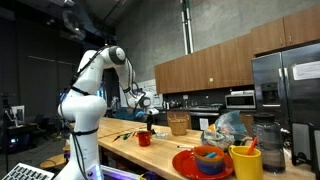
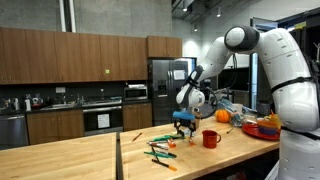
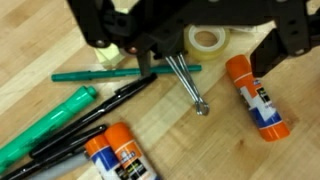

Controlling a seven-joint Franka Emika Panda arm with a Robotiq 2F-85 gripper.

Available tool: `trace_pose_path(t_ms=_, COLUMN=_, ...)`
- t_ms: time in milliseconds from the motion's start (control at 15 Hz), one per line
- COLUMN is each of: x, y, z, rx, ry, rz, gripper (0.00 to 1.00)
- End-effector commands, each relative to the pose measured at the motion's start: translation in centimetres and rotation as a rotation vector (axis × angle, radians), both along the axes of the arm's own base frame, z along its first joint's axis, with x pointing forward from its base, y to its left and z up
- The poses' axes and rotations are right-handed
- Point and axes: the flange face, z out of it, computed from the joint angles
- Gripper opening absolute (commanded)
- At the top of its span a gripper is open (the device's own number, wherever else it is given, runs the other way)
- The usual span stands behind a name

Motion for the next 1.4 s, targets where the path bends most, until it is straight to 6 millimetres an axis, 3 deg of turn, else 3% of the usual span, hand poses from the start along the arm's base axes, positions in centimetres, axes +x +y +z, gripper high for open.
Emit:
trace_pose_path(t_ms=0, x=-0.4, y=-1.6, z=1.2, rx=-0.018, ry=-0.001, rz=-0.021, gripper=1.0)
trace_pose_path(t_ms=467, x=-1.6, y=-5.9, z=2.2, rx=-0.024, ry=0.081, rz=-0.009, gripper=1.0)
trace_pose_path(t_ms=1000, x=-3.6, y=-6.9, z=7.5, rx=0.048, ry=0.177, rz=0.278, gripper=1.0)
trace_pose_path(t_ms=1333, x=-5.0, y=-7.8, z=9.3, rx=0.049, ry=0.202, rz=0.395, gripper=1.0)
